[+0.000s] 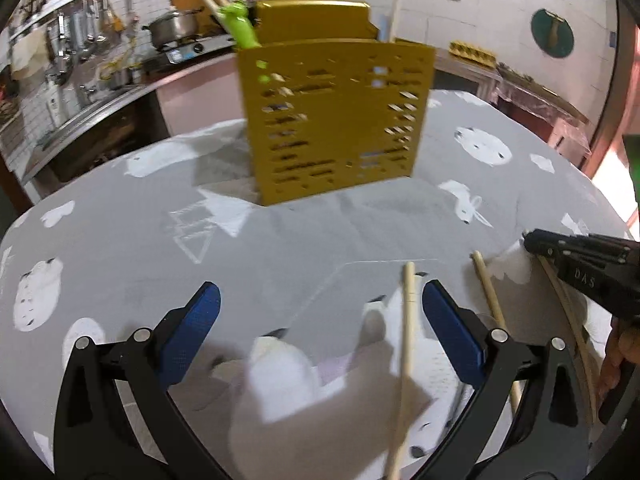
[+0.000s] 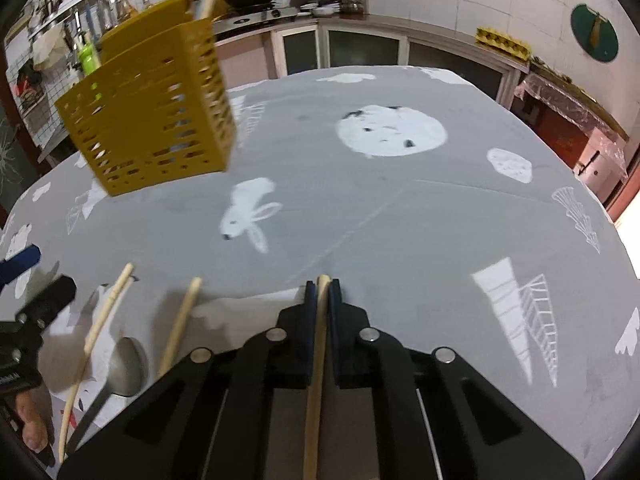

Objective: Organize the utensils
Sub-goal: 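Grasp another wooden chopstick with the left tool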

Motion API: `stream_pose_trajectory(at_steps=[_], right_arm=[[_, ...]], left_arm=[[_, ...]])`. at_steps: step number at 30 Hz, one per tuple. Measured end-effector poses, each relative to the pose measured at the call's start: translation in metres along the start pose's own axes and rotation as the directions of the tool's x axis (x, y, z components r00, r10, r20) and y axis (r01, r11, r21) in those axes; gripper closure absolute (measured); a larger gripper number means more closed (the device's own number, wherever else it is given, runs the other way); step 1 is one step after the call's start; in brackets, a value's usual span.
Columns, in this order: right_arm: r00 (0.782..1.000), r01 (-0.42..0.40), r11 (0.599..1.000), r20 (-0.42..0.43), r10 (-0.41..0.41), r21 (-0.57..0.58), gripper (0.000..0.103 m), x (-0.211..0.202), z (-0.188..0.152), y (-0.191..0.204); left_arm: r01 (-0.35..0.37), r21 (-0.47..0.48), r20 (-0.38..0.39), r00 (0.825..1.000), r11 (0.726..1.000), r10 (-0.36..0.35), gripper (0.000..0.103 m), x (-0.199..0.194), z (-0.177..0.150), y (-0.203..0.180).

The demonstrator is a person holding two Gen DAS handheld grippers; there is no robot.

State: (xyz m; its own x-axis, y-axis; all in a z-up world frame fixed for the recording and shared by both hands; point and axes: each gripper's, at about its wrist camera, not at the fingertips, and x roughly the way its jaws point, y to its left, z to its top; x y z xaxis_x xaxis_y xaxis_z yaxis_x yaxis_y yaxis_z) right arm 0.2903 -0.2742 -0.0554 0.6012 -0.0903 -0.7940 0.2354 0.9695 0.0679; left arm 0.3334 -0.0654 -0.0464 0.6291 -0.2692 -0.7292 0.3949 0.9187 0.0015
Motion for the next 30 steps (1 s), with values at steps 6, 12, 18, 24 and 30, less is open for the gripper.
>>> stream_pose_trajectory(at_steps=[6, 12, 18, 24, 30], right_arm=[[1.000, -0.003, 1.000, 0.009, 0.003, 0.001, 0.096, 0.003, -0.001, -0.004], [1.000, -0.024, 1.000, 0.006, 0.024, 0.017, 0.096, 0.005, 0.000, -0.008], [1.000, -0.018, 1.000, 0.007, 0.018, 0.013, 0.096, 0.005, 0.000, -0.008], [0.999, -0.037, 0.999, 0.009, 0.037, 0.001, 0.097, 0.003, 0.002, -0.002], [0.998, -0.063, 0.998, 0.027, 0.063, -0.019, 0.097, -0.007, 0.004, 0.008]], left_arm=[[0.062, 0.033, -0.067, 0.996, 0.998, -0.060, 0.022, 0.016, 0.007, -0.017], [0.054, 0.089, -0.107, 0.993, 0.995, -0.044, 0.055, 0.029, 0.005, -0.036], [0.059, 0.069, -0.137, 0.989, 0.996, -0.049, 0.081, 0.037, 0.010, -0.029], [0.096, -0.005, -0.162, 0.982, 0.995, -0.096, 0.098, 0.038, 0.021, -0.016], [0.053, -0.042, -0.124, 0.991, 0.998, -0.058, 0.098, 0.025, 0.018, -0.005]])
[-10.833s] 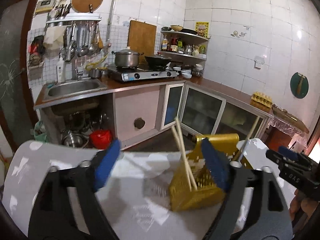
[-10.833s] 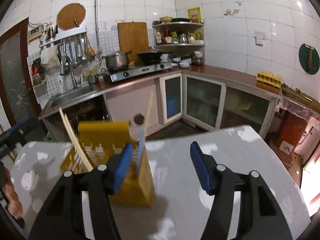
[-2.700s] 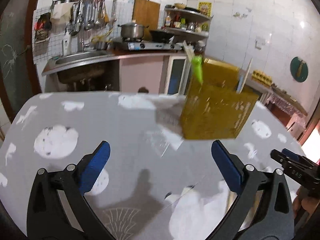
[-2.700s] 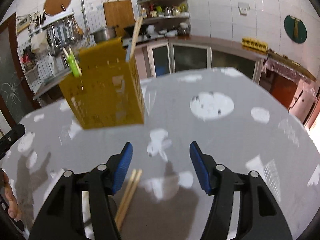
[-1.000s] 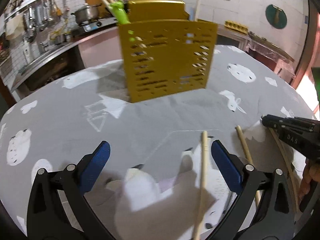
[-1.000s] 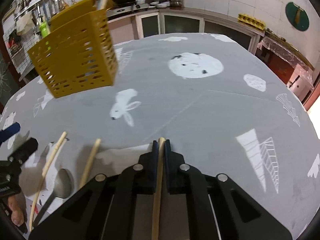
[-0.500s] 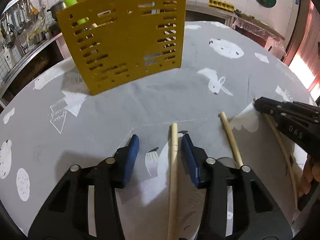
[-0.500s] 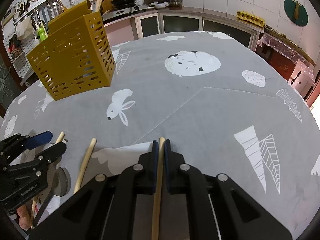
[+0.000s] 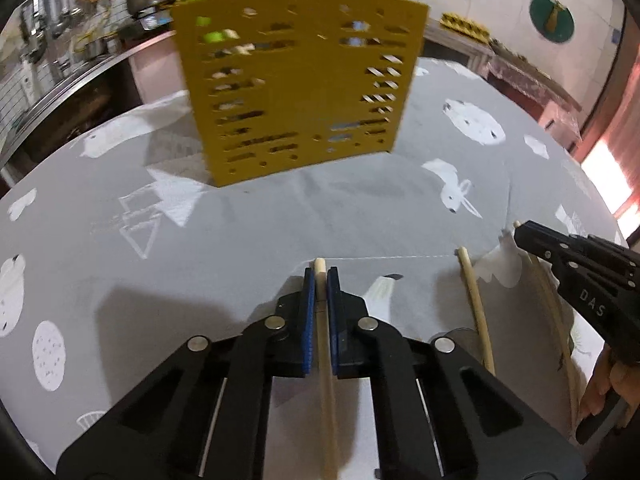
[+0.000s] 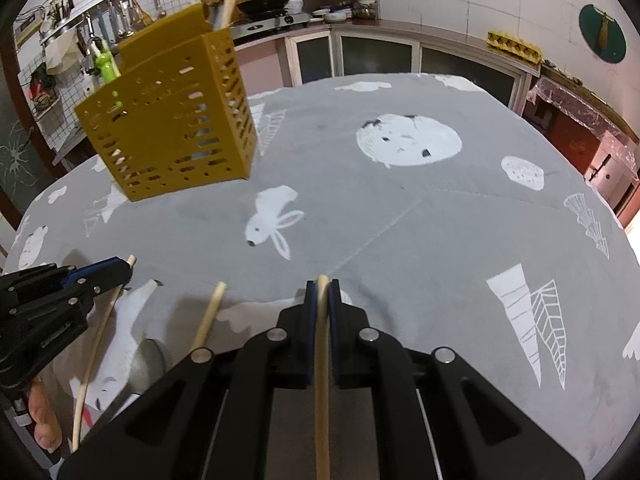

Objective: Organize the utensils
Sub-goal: 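Lift both held chopsticks and carry them over the yellow holder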

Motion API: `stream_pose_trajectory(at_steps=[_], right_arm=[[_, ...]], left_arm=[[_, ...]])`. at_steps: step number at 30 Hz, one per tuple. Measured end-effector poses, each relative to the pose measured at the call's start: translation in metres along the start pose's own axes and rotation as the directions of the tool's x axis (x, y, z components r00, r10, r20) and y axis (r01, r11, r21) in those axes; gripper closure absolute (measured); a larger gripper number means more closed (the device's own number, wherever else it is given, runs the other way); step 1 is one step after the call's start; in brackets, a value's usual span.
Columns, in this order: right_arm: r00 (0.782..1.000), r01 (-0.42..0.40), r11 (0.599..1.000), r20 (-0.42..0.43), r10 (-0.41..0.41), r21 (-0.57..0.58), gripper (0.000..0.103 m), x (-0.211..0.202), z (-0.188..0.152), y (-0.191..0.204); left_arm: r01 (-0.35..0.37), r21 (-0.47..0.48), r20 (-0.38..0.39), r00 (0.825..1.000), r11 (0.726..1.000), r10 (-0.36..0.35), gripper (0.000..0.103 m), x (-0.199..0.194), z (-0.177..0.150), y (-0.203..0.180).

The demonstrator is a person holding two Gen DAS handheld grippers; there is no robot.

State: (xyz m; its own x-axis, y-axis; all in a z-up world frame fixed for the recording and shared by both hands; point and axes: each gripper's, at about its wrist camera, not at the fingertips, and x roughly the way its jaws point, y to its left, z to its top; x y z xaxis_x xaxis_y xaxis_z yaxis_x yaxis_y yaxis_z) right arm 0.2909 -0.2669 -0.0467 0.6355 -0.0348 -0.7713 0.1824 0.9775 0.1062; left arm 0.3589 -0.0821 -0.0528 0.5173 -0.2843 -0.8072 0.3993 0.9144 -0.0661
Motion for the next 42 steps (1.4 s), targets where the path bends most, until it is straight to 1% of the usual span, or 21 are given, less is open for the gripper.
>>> stream_pose_trajectory(at_steps=[5, 7, 9, 14, 16, 17, 19, 20, 21, 23, 24, 26, 27, 29, 32, 35, 37, 38, 40, 41, 42], right_arm=[[0.999, -0.031, 1.000, 0.033, 0.031, -0.002, 0.097, -0.012, 0.005, 0.005], [0.998, -0.044, 0.999, 0.052, 0.044, 0.001, 0.097, -0.018, 0.007, 0.006], [0.995, -0.066, 0.998, 0.072, 0.065, 0.006, 0.097, -0.023, 0.009, 0.007], [0.982, -0.117, 0.993, 0.147, 0.116, 0.004, 0.097, -0.040, 0.012, 0.011], [0.973, -0.133, 0.991, 0.189, 0.131, 0.001, 0.097, -0.049, 0.013, 0.012], [0.969, -0.141, 0.990, 0.205, 0.138, 0.001, 0.097, -0.052, 0.014, 0.012], [0.959, -0.153, 0.988, 0.243, 0.148, 0.001, 0.097, -0.060, 0.017, 0.011], [0.950, -0.167, 0.986, 0.269, 0.161, 0.001, 0.097, -0.065, 0.017, 0.011], [0.945, -0.171, 0.985, 0.282, 0.164, 0.000, 0.097, -0.068, 0.017, 0.010], [0.932, -0.177, 0.984, 0.321, 0.169, -0.004, 0.097, -0.075, 0.018, 0.010], [0.925, -0.185, 0.983, 0.338, 0.176, -0.007, 0.097, -0.079, 0.019, 0.009], [0.906, -0.191, 0.981, 0.382, 0.183, -0.016, 0.097, -0.088, 0.020, 0.009], [0.898, -0.193, 0.981, 0.399, 0.185, -0.021, 0.097, -0.091, 0.020, 0.009], [0.872, -0.185, 0.982, 0.455, 0.182, -0.037, 0.097, -0.103, 0.019, 0.009], [0.836, -0.174, 0.983, 0.519, 0.179, -0.059, 0.097, -0.116, 0.019, 0.011], [0.794, -0.179, 0.982, 0.580, 0.183, -0.066, 0.097, -0.132, 0.020, 0.012], [0.771, -0.180, 0.981, 0.609, 0.186, -0.072, 0.097, -0.140, 0.022, 0.013], [0.760, -0.178, 0.981, 0.622, 0.187, -0.078, 0.097, -0.144, 0.023, 0.014], [0.738, -0.171, 0.981, 0.649, 0.187, -0.089, 0.097, -0.153, 0.027, 0.016], [0.732, -0.170, 0.981, 0.655, 0.189, -0.093, 0.097, -0.155, 0.030, 0.017], [0.724, -0.171, 0.981, 0.663, 0.191, -0.096, 0.097, -0.158, 0.035, 0.017]], left_arm=[[-0.024, -0.061, 0.058, 0.998, 0.998, 0.027, 0.098, -0.022, 0.000, 0.019], [-0.041, -0.094, 0.110, 0.993, 0.995, 0.051, 0.098, -0.040, 0.000, 0.028], [-0.065, -0.112, 0.164, 0.983, 0.992, 0.083, 0.098, -0.059, 0.000, 0.034], [-0.094, -0.118, 0.239, 0.964, 0.989, 0.120, 0.098, -0.086, -0.001, 0.035], [-0.101, -0.123, 0.273, 0.953, 0.987, 0.132, 0.098, -0.099, -0.002, 0.034], [-0.115, -0.126, 0.303, 0.941, 0.985, 0.149, 0.098, -0.108, -0.004, 0.033], [-0.124, -0.128, 0.327, 0.931, 0.984, 0.160, 0.098, -0.113, -0.006, 0.033], [-0.134, -0.133, 0.357, 0.918, 0.982, 0.173, 0.098, -0.121, -0.008, 0.032], [-0.137, -0.135, 0.367, 0.913, 0.981, 0.178, 0.098, -0.123, -0.009, 0.032], [-0.145, -0.146, 0.404, 0.894, 0.979, 0.193, 0.098, -0.132, -0.010, 0.032], [-0.146, -0.148, 0.411, 0.890, 0.978, 0.195, 0.098, -0.135, -0.010, 0.032], [-0.148, -0.161, 0.449, 0.869, 0.976, 0.206, 0.098, -0.144, -0.010, 0.032], [-0.148, -0.163, 0.455, 0.866, 0.975, 0.208, 0.098, -0.145, -0.010, 0.032], [-0.147, -0.173, 0.476, 0.853, 0.974, 0.213, 0.098, -0.150, -0.010, 0.032], [-0.148, -0.186, 0.526, 0.820, 0.971, 0.225, 0.098, -0.162, -0.009, 0.030], [-0.144, -0.185, 0.542, 0.810, 0.972, 0.223, 0.098, -0.167, -0.006, 0.029], [-0.130, -0.190, 0.568, 0.794, 0.973, 0.217, 0.098, -0.175, -0.001, 0.028], [-0.130, -0.190, 0.569, 0.793, 0.973, 0.217, 0.099, -0.176, -0.001, 0.027], [-0.128, -0.187, 0.593, 0.776, 0.974, 0.216, 0.099, -0.182, 0.004, 0.026], [-0.124, -0.187, 0.607, 0.765, 0.974, 0.214, 0.099, -0.186, 0.009, 0.025], [-0.121, -0.188, 0.610, 0.763, 0.975, 0.213, 0.099, -0.187, 0.010, 0.026]])
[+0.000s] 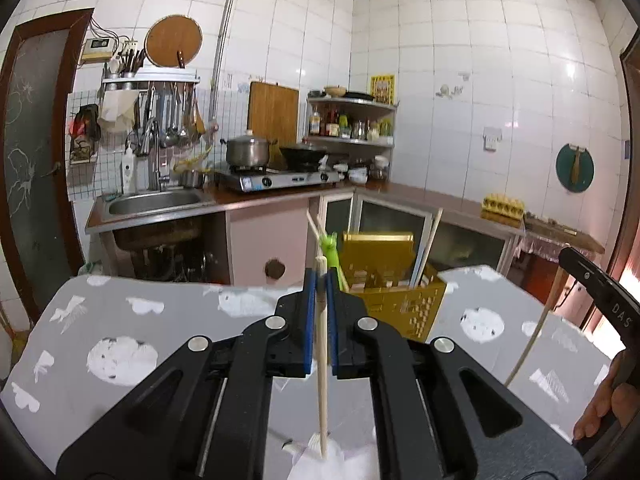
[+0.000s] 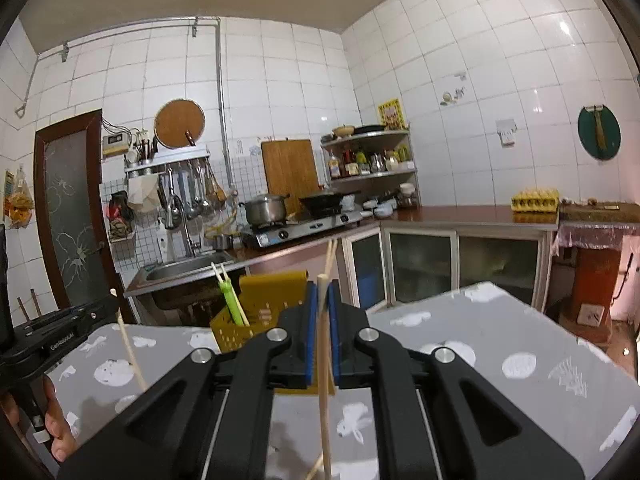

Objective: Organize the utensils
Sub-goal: 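Lift both held chopsticks and carry them over the yellow holder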

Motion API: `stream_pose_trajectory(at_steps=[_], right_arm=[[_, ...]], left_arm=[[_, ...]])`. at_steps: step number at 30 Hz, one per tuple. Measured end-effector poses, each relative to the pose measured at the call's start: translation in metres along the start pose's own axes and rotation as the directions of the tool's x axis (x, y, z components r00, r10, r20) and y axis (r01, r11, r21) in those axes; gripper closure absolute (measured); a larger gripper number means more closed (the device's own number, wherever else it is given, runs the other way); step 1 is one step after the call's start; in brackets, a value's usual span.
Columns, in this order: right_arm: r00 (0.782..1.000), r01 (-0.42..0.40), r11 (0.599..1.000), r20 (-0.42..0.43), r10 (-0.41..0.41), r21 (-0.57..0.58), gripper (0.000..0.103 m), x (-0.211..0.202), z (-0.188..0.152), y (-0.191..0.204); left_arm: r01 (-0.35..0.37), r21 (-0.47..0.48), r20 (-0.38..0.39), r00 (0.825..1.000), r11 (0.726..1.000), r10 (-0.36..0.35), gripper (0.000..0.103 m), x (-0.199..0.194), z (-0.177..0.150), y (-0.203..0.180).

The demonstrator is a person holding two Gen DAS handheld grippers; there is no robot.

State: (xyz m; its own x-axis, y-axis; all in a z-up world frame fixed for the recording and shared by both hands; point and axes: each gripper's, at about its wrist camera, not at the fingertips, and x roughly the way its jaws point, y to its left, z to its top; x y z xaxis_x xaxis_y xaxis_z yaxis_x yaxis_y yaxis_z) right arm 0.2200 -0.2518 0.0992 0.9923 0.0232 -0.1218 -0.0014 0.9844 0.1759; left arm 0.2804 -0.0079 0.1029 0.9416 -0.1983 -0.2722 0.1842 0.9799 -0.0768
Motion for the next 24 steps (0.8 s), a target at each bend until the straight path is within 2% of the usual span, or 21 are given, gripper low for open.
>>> stream_pose_trajectory(at_steps=[5, 14, 20, 24], right_arm=[[1.000, -0.013, 1.000, 0.026, 0.013, 0.011, 0.097, 0.012, 0.024, 0.001], [0.994, -0.032, 0.999, 0.103, 0.034, -0.019, 0.097, 0.037, 0.078, 0.018], [0.990, -0.043, 0.999, 0.135, 0.044, -0.010, 0.097, 0.061, 0.105, 0.029], [0.988, -0.043, 0.999, 0.149, 0.045, -0.011, 0.097, 0.080, 0.117, 0.033]], left_arm=[[0.008, -0.028, 0.036, 0.999, 1.000, -0.007, 0.099, 0.005, 0.023, 0.002], [0.055, -0.066, 0.102, 0.994, 0.996, -0.048, 0.099, 0.018, 0.085, -0.002], [0.086, -0.093, 0.180, 0.981, 0.992, -0.068, 0.099, 0.022, 0.130, -0.006], [0.099, -0.089, 0.212, 0.974, 0.991, -0.079, 0.099, 0.029, 0.145, -0.015]])
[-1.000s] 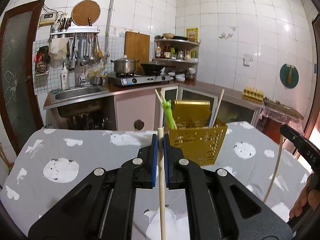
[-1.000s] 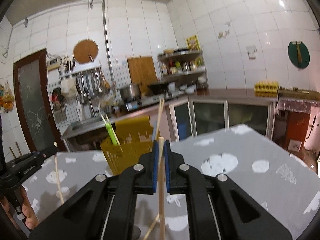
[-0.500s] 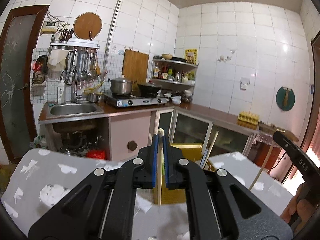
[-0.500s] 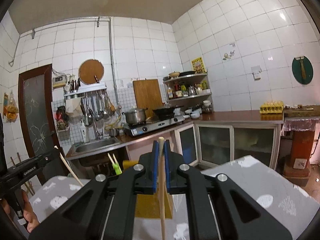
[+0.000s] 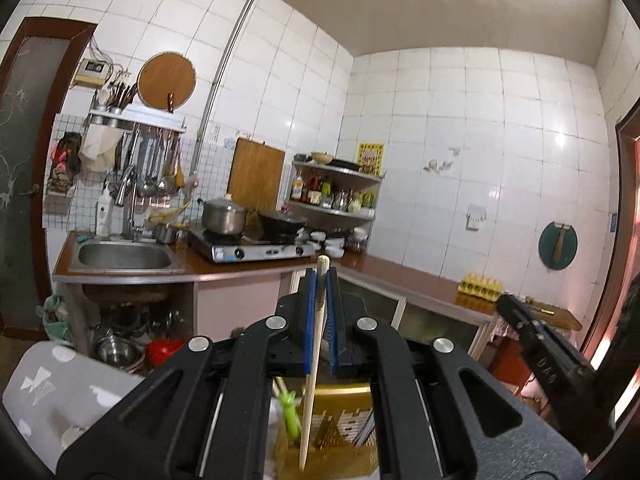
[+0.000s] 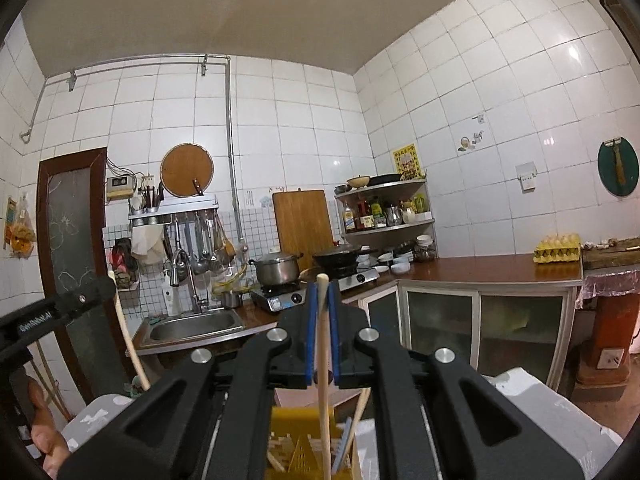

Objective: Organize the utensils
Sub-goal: 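Lift both held chopsticks and carry them over the yellow holder, then open both tools to drop the chopsticks into the holder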

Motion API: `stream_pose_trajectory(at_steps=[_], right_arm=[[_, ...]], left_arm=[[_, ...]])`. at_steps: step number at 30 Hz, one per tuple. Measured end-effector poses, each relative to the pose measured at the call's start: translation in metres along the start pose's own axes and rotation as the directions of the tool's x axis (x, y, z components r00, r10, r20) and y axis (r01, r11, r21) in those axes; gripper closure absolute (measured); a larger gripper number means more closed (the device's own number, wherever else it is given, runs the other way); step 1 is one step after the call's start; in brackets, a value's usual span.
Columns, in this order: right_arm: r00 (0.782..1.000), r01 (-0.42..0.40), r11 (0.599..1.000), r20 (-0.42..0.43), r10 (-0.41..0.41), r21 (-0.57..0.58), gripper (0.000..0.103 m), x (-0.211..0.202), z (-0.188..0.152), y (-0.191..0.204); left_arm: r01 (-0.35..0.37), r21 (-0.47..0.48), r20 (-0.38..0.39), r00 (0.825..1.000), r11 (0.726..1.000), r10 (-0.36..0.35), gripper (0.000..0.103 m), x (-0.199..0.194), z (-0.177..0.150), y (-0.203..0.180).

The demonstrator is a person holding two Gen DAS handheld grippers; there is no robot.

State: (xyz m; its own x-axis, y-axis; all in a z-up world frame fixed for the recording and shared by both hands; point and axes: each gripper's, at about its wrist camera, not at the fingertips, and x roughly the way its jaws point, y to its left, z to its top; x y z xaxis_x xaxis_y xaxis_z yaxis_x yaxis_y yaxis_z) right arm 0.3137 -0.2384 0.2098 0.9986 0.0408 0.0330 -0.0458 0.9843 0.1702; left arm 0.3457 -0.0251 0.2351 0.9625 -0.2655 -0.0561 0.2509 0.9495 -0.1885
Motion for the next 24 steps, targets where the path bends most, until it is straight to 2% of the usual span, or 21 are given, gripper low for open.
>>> stream_pose_trajectory(at_steps=[7, 13, 16, 21, 24], right_arm=[[1.000, -0.009, 1.000, 0.004, 0.009, -0.018, 0.097, 0.041, 0.002, 0.002], [1.000, -0.009, 1.000, -0.014, 0.009, -0.020, 0.097, 0.065, -0.026, -0.005], [0.999, -0.010, 1.000, -0.046, 0.010, -0.003, 0.097, 0.075, -0.046, -0.012], [0.994, -0.012, 1.000, -0.108, 0.012, -0.004, 0.097, 0.089, -0.073, -0.019], [0.981, -0.030, 0.999, -0.193, 0.024, -0.027, 0.097, 0.098, -0.086, -0.021]], left_arm=[[-0.002, 0.019, 0.013, 1.000, 1.000, 0.002, 0.099, 0.047, 0.000, -0.006], [0.017, -0.022, -0.033, 0.999, 1.000, -0.018, 0.099, 0.082, -0.041, 0.005], [0.015, -0.027, -0.069, 0.997, 1.000, -0.017, 0.099, 0.099, -0.065, 0.014], [-0.009, -0.020, -0.120, 0.993, 1.000, 0.007, 0.099, 0.107, -0.086, 0.032], [-0.031, -0.008, -0.171, 0.985, 0.999, 0.029, 0.099, 0.105, -0.100, 0.047]])
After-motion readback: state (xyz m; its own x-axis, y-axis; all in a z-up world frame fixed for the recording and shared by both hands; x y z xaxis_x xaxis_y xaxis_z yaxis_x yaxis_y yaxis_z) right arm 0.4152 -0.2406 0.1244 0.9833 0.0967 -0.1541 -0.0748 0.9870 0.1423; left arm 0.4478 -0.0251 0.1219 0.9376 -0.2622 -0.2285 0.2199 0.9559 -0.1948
